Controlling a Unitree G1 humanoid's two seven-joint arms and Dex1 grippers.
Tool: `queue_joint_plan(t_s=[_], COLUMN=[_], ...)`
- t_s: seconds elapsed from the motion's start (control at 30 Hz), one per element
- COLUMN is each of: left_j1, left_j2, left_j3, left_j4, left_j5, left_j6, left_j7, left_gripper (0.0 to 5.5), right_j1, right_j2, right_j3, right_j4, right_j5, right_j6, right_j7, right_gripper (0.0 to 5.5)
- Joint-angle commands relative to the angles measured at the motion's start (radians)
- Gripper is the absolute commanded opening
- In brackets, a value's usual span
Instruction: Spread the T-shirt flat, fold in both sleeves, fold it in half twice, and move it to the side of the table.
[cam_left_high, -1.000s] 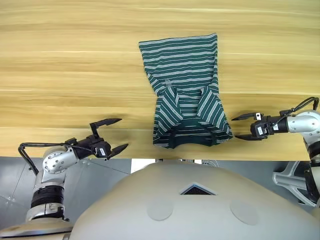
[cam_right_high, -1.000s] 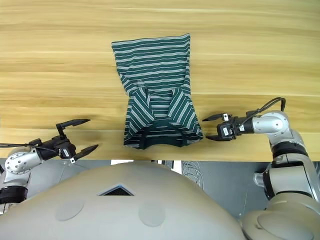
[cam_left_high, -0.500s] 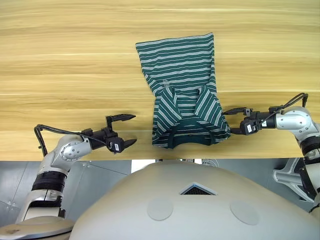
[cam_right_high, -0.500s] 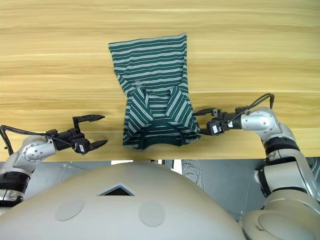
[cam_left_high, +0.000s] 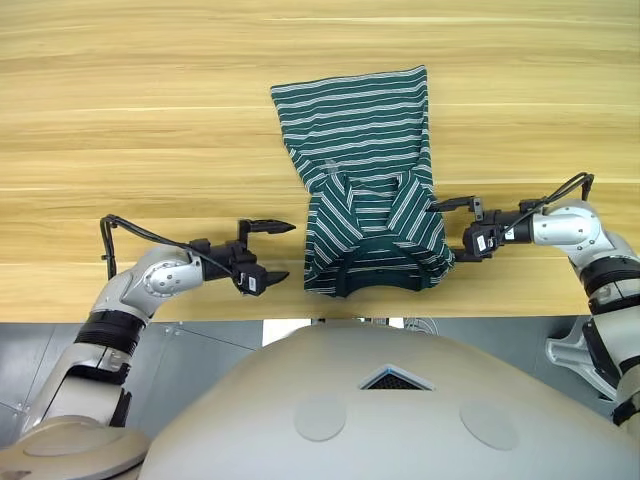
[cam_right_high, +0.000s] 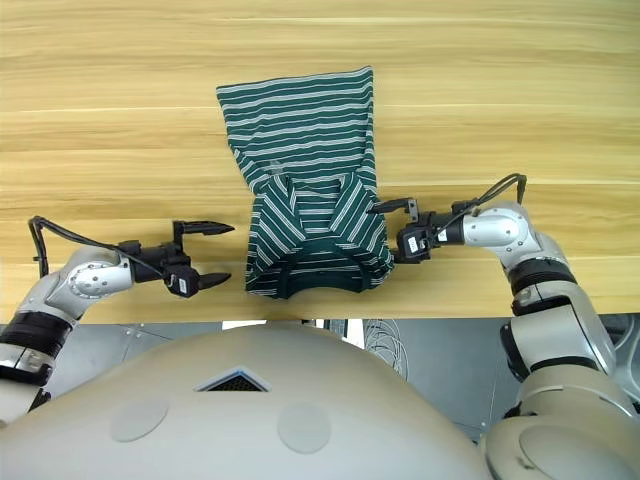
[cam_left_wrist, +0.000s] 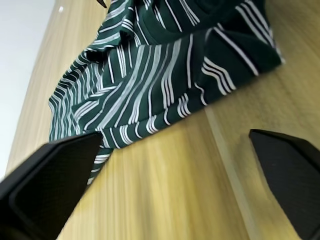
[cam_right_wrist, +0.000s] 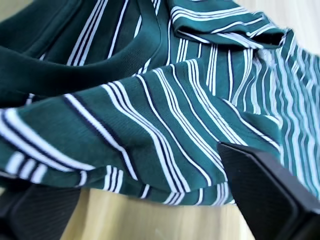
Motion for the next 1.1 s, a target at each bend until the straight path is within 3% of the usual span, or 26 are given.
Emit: queue_joint_plan(t_s=[0.03,0.27,0.47,0.67,0.87,1.1], left_j1=[-0.052,-0.151,-0.176,-0.176,-0.185,-0.21], left_j2=[-0.016,-0.092,-0.104,-0.072,-0.044,-0.028], left_j3=[-0.067,-0.189,-0.265,-0.336,-0.382,-0.37], left_j4=[0.045,0.13,0.202,0.25,0.28,0.318], left_j5=[0.075,0.071,0.02,-0.074,-0.114,-0.098], left_j6=[0.017,0.007,-0.018,-0.027,0.016,0.034], left_j7=[0.012,0.024,-0.009,-0.106,-0.208,-0.196], left_gripper=[5.4,5.4,5.4,4.2,2.98,1.76], right_j1=[0.039,0.043,0.042,0.038,0.035,0.054], right_j2=[0.036,0.049,0.06,0.068,0.077,0.072], right_j3=[0.056,0.069,0.075,0.073,0.071,0.072], right_j4=[0.019,0.014,0.013,0.022,0.024,0.007], right_j5=[0.002,0.034,0.026,0.02,0.026,0.092], right_j6=[0.041,0.056,0.059,0.055,0.052,0.051], right_j7=[0.088,0.127,0.124,0.108,0.101,0.162], right_gripper=[3.77,2.3,1.35,0.19,0.12,0.12])
